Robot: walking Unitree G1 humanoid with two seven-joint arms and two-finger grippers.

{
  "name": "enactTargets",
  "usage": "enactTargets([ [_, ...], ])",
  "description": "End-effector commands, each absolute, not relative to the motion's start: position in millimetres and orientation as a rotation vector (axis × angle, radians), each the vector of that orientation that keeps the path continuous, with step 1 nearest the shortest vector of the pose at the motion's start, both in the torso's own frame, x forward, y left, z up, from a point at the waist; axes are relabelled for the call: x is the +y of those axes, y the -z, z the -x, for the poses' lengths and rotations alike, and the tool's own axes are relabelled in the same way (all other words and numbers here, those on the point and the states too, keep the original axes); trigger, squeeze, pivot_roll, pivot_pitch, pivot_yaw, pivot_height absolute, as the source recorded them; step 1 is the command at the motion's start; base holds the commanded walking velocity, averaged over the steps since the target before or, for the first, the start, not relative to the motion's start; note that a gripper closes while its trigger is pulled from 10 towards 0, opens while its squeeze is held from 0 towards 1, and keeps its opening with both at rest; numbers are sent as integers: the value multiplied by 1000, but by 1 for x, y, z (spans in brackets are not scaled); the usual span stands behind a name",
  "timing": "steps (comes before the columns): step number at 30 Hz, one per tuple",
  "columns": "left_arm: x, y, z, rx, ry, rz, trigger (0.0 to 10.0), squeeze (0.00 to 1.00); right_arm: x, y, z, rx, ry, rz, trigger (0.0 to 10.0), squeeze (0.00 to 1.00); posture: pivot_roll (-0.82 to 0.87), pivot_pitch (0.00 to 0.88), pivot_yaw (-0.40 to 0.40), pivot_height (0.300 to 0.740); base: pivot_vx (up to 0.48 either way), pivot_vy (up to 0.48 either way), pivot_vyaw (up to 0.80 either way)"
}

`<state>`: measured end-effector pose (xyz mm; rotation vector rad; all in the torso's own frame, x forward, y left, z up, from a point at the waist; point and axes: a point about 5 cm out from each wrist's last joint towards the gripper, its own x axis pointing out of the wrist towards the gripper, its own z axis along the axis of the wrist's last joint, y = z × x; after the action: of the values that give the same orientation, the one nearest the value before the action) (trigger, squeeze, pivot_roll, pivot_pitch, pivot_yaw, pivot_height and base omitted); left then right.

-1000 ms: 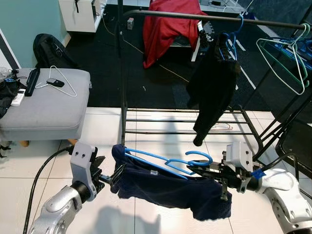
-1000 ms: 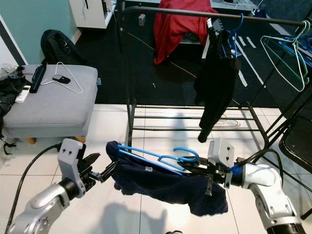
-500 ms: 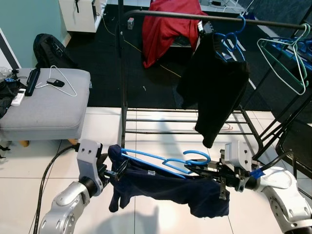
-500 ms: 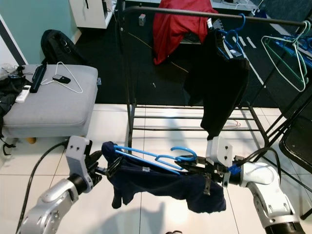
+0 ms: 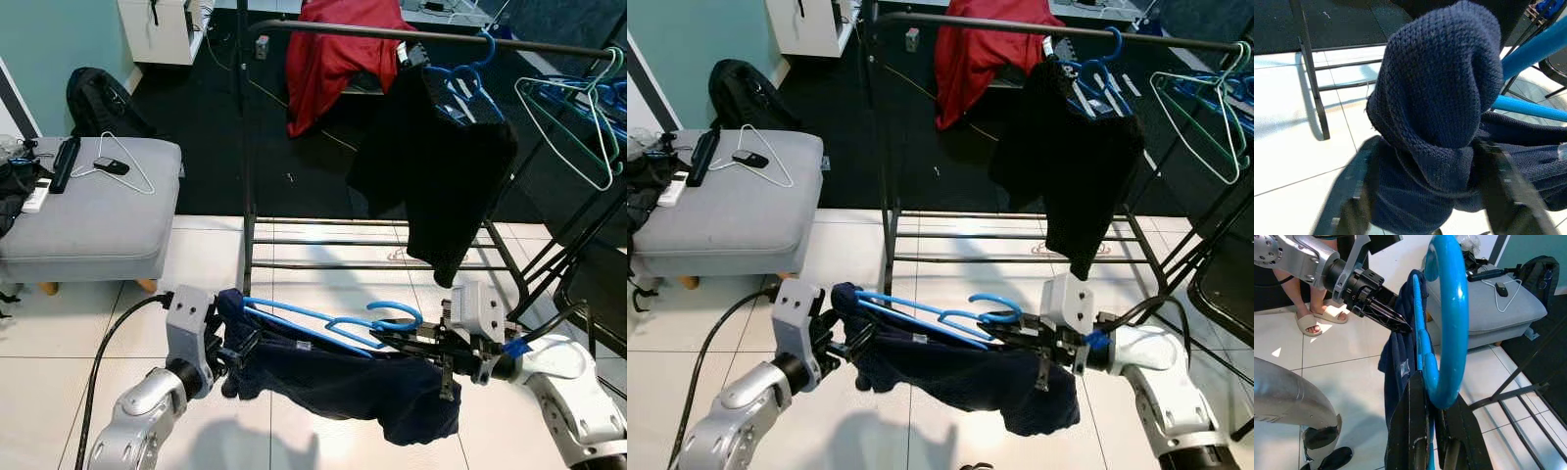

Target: Hang hanger

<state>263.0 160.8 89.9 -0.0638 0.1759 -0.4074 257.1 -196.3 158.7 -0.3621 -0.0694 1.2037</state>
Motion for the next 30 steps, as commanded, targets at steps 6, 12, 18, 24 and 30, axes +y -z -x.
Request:
enactTargets([
  [6,167,-85,-271,165,304,43,0,0,-191,-164,-256,-102,-1228,348,10000,0,-138,154,-78,740,0,0,0],
  [12,168,-90,-275,140,274,61,0,0,-190,-163,-256,-95,-1229,351,10000,0,-140,153,-81,740,0,0,0],
  [18,174,-107,-279,101,281,23,0,0,-192,-157,-255,-50,-1233,368,10000,0,-142,152,-85,740,0,0,0],
  [24,176,-119,-281,76,309,-54,0,0,-196,-145,-253,44,-1233,381,10000,0,-146,151,-89,740,0,0,0],
  [30,174,-138,-281,41,381,-116,0,0,-205,-122,-251,200,-1199,437,10000,0,-143,149,-94,740,0,0,0],
])
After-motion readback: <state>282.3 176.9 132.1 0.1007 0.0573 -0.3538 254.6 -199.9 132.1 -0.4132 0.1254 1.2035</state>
